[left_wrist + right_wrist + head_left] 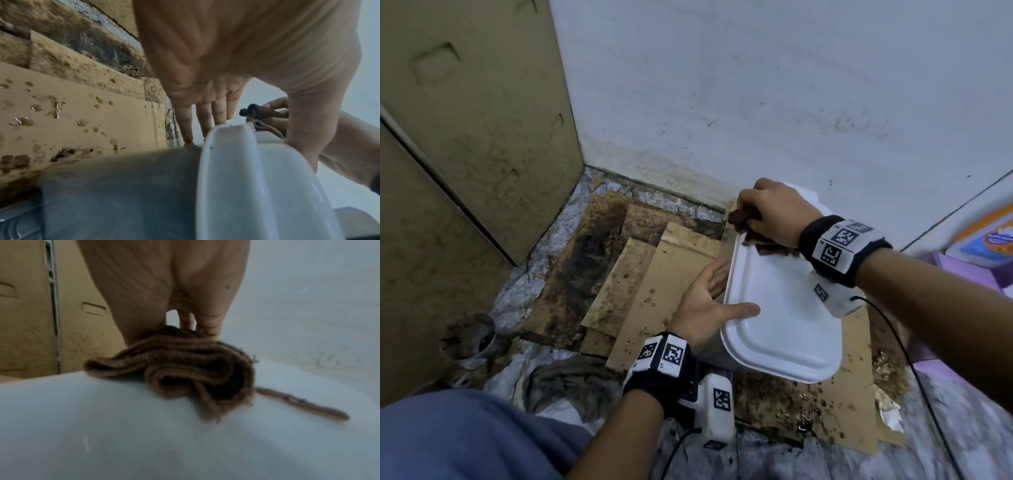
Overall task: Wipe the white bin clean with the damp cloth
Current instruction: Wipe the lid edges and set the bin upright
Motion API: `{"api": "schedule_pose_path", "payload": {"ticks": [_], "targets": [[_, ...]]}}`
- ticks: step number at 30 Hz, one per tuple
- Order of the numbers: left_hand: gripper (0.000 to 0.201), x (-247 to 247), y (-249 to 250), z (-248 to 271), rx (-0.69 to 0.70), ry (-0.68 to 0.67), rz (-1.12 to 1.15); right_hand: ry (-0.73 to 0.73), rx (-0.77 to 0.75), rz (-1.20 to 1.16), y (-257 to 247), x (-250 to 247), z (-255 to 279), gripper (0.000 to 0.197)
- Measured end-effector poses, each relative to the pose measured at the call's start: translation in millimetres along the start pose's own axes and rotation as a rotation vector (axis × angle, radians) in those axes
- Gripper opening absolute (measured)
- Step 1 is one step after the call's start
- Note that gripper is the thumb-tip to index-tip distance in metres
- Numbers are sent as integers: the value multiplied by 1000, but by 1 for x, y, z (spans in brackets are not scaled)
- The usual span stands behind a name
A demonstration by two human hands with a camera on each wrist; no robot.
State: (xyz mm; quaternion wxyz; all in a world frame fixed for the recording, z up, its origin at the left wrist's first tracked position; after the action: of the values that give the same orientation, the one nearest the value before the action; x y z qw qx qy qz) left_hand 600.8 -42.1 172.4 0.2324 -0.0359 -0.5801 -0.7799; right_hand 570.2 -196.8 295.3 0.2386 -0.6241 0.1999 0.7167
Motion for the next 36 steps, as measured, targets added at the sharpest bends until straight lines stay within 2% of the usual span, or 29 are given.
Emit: {"api": "schedule_pose_path", "payload": {"ticks": [3, 5, 7, 11, 14, 17, 18, 20, 22, 26, 29, 32, 36], "targets": [[92, -3, 1, 1, 20, -9, -4, 140, 98, -70, 28, -24, 5, 23], [99, -5, 2, 1, 30, -10, -18, 292, 217, -219, 52, -42, 21, 24], [107, -3, 4, 2, 36, -11, -25, 380, 336, -417, 72, -47, 45, 27], [103, 0, 8, 5, 37, 8, -31, 391, 480, -735, 91, -16, 95, 29], [92, 4, 9, 10, 46, 8, -61, 368, 571, -773, 101, 16, 126, 28], [74, 8, 9, 17, 45, -23, -89, 471, 676, -952, 104, 48, 163, 18], [74, 10, 9, 20, 41, -41, -102, 480, 709, -1012, 103, 60, 173, 18], [86, 15, 9, 25, 30, -96, -145, 441, 738, -1112, 94, 81, 189, 19], [97, 19, 9, 29, 16, -141, -184, 378, 750, -1206, 81, 98, 198, 18], [101, 21, 9, 36, 5, -184, -256, 306, 688, -1378, 64, 111, 206, 33], [108, 16, 10, 37, -8, -192, -309, 184, 575, -1525, 60, 114, 209, 63], [118, 11, 9, 36, -20, -201, -326, 122, 469, -1626, 60, 120, 213, 92], [127, 8, 5, 33, -10, -176, -316, 115, 392, -1562, 56, 122, 221, 103]]}}
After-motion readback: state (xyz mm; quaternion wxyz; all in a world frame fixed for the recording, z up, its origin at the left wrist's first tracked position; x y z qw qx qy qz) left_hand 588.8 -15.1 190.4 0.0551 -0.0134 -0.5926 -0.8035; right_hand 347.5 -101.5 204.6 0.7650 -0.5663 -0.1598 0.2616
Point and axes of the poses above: each hand's wrist, its own z-axis away from the middle knuckle, its own x-axis out of the palm, y = z × x, the point moved 5 cm from there along -z, towards the middle knuckle, and after that the axes turned 3 degrees about z, right-handed, at the moved point
